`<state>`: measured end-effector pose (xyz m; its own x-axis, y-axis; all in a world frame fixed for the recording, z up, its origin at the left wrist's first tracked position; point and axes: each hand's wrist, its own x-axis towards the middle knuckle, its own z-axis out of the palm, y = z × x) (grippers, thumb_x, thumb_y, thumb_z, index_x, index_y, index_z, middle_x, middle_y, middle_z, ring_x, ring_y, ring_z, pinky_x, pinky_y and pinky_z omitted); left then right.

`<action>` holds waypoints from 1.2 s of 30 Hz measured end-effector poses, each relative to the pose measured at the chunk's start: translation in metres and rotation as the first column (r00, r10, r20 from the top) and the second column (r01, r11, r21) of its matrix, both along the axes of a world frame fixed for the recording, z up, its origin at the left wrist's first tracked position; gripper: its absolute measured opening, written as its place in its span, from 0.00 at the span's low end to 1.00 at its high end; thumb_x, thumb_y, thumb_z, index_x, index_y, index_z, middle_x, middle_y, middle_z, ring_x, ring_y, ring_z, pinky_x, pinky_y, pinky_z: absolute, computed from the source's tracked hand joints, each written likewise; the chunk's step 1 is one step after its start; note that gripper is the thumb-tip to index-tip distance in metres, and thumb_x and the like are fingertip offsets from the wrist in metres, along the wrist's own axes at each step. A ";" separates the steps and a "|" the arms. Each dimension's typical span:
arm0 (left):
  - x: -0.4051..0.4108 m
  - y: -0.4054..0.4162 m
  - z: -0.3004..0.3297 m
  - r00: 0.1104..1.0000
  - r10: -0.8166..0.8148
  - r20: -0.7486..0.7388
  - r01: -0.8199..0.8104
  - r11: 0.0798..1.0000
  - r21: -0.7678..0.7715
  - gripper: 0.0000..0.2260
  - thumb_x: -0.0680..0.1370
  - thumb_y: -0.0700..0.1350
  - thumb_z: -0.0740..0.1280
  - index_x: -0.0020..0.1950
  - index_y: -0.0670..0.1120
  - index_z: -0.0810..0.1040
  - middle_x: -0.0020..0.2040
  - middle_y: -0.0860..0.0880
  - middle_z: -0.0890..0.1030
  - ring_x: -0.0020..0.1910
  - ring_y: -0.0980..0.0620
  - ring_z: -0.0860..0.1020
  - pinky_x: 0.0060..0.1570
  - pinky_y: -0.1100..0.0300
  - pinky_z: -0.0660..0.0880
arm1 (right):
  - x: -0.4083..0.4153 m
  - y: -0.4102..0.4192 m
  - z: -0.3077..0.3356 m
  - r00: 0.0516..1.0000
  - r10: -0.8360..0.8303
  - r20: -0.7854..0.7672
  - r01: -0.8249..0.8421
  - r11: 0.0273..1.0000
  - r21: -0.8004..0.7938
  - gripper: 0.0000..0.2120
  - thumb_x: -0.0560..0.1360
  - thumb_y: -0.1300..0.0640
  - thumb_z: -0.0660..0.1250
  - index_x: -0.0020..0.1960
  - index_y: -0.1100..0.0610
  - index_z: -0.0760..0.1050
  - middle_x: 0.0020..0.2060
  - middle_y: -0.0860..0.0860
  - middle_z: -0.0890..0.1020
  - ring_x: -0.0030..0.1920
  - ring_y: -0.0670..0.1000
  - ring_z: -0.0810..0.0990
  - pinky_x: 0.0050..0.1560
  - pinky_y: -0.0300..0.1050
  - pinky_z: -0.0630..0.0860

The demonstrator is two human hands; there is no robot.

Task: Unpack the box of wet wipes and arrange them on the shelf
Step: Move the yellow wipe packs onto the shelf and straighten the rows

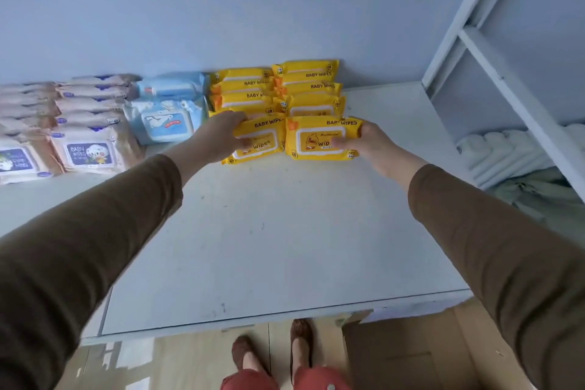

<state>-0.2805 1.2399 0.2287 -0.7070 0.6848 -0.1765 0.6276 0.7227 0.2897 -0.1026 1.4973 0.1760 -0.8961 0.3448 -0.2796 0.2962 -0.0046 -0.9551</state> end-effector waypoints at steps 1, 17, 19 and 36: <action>-0.006 0.003 -0.002 0.999 -0.012 -0.031 0.012 1.000 0.004 0.22 0.76 0.51 0.73 0.66 0.44 0.73 0.64 0.43 0.76 0.62 0.41 0.74 0.57 0.48 0.71 | -0.008 0.003 -0.003 1.000 0.003 -0.003 -0.003 1.000 -0.001 0.28 0.68 0.59 0.77 0.66 0.60 0.76 0.57 0.53 0.85 0.56 0.53 0.84 0.55 0.45 0.80; -0.011 -0.002 -0.023 0.894 -0.063 -0.443 0.076 0.997 0.011 0.30 0.71 0.54 0.75 0.67 0.45 0.68 0.61 0.44 0.71 0.60 0.43 0.70 0.58 0.47 0.73 | -0.027 -0.023 -0.028 0.936 -0.328 -0.126 0.313 0.616 0.723 0.41 0.66 0.45 0.78 0.71 0.59 0.63 0.67 0.57 0.70 0.67 0.58 0.68 0.65 0.55 0.70; -0.001 -0.008 -0.032 0.880 -0.049 -0.473 0.082 0.995 0.050 0.36 0.72 0.54 0.74 0.75 0.45 0.62 0.71 0.42 0.67 0.70 0.40 0.65 0.68 0.45 0.67 | -0.026 -0.028 -0.020 0.964 -0.196 -0.179 0.247 0.416 0.875 0.50 0.65 0.40 0.76 0.77 0.57 0.56 0.75 0.57 0.63 0.74 0.60 0.61 0.72 0.61 0.63; -0.013 -0.004 -0.044 0.877 -0.177 -0.447 0.125 0.982 -0.144 0.52 0.72 0.61 0.72 0.81 0.53 0.38 0.82 0.46 0.41 0.80 0.44 0.42 0.78 0.46 0.44 | -0.067 -0.048 0.004 0.927 0.016 0.376 -0.376 0.047 0.925 0.59 0.68 0.36 0.73 0.81 0.51 0.35 0.81 0.52 0.41 0.80 0.59 0.40 0.76 0.68 0.42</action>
<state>-0.2931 1.2362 0.1847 -0.6164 0.7850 0.0620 0.7750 0.6187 -0.1291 -0.1699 1.4491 0.1804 -0.9592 0.2810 -0.0316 0.2788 0.9585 0.0598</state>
